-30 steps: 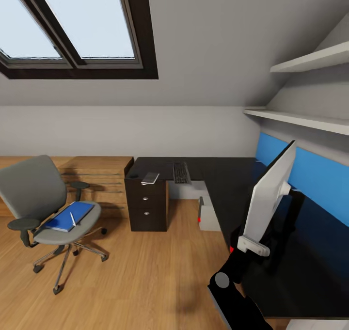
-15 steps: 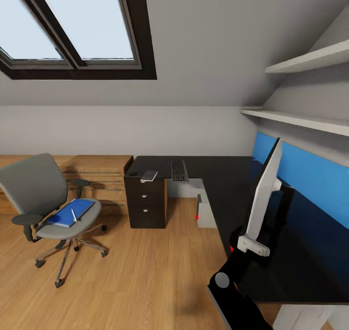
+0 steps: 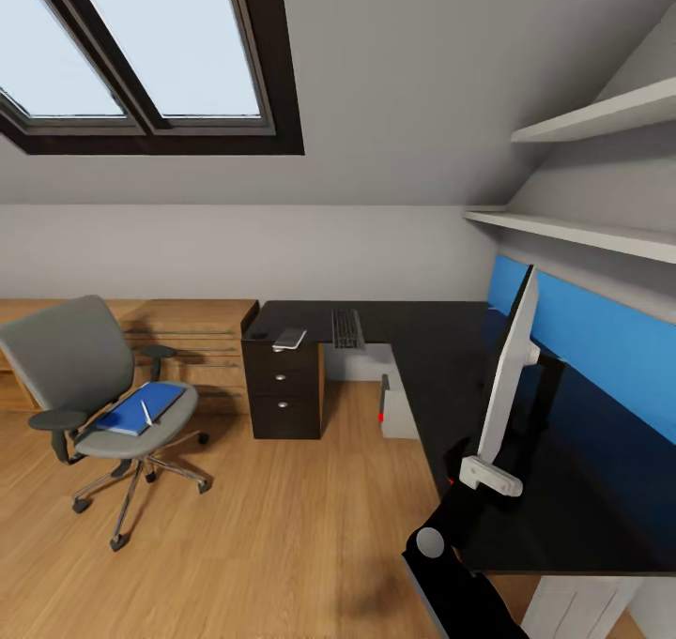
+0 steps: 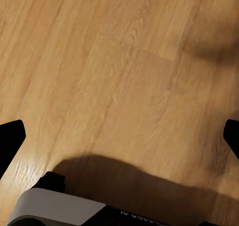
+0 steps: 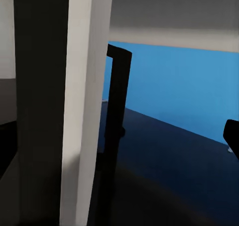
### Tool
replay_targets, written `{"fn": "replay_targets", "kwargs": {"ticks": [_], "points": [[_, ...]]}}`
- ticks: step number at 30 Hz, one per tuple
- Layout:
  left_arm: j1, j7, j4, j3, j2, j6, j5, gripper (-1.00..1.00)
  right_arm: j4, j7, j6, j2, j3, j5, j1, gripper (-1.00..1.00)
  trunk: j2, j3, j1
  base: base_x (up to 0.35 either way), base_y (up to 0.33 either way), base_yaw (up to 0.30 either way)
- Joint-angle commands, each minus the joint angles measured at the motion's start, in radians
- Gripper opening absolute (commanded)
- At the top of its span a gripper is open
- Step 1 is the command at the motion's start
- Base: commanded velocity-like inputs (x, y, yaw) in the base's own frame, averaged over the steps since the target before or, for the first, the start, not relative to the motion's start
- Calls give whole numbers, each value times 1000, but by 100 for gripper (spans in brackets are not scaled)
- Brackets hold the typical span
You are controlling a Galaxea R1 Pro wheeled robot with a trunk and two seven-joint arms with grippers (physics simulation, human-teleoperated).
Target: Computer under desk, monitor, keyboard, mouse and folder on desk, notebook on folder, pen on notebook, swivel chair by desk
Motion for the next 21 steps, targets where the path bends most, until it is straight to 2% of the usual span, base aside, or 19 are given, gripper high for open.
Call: {"fn": "replay_targets", "kwargs": {"ticks": [1,6,21], "points": [[-1,7,-2,-3,1,3,4,100,1,-3,-7,0,1,1,-1,100,-1,-1,0,-2,0,0],[0,7,-2,-3,1,2,4,100,1,-3,-7,0,2,1,-1,100,-1,-1,0,-137,0,0],[0,7,-2,-3,1,3,4,100,2,-3,-7,2,4,1,-1,100,-1,-1,0,-315,0,0]]}}
